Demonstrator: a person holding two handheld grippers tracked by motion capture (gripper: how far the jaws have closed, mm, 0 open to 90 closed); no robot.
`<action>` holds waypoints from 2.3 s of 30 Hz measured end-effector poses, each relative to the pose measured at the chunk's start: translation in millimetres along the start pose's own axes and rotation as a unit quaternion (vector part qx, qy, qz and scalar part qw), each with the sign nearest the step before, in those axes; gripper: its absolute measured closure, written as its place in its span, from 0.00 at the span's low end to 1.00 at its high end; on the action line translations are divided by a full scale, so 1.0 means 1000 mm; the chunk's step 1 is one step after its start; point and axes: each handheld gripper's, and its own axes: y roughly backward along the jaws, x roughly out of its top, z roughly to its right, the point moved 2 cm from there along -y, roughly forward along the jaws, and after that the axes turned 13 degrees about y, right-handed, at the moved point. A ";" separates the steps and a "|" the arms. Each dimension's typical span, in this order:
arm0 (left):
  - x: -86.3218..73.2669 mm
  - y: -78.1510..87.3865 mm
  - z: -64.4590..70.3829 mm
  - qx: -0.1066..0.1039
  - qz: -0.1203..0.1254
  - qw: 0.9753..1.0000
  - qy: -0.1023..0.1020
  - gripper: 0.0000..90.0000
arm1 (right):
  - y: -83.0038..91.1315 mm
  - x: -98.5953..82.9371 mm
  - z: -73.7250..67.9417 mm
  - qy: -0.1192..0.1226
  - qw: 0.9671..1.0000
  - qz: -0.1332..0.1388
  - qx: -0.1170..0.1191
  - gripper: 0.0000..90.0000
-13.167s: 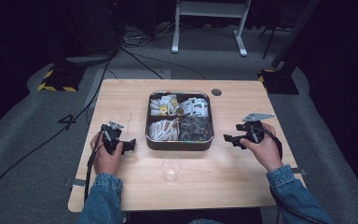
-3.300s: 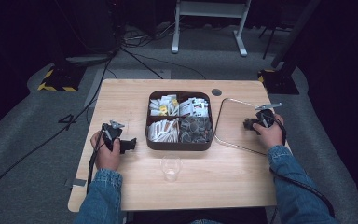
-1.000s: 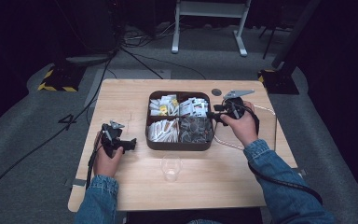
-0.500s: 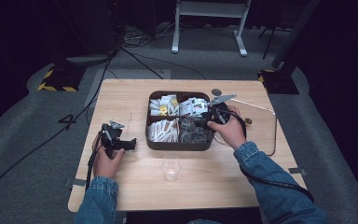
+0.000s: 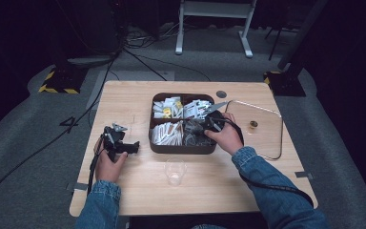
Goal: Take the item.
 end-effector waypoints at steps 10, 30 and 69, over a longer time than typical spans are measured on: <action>0.000 0.000 0.000 0.000 0.000 1.000 0.000 0.00 | 0.002 0.001 -0.003 0.006 1.000 -0.005 0.008 0.88; 0.000 0.000 0.000 0.000 0.000 1.000 0.000 0.00 | 0.038 0.013 -0.008 -0.012 0.996 0.087 0.032 0.92; 0.000 0.000 0.000 0.000 0.001 1.000 -0.001 0.00 | 0.094 0.039 -0.080 0.062 0.985 0.138 0.085 0.92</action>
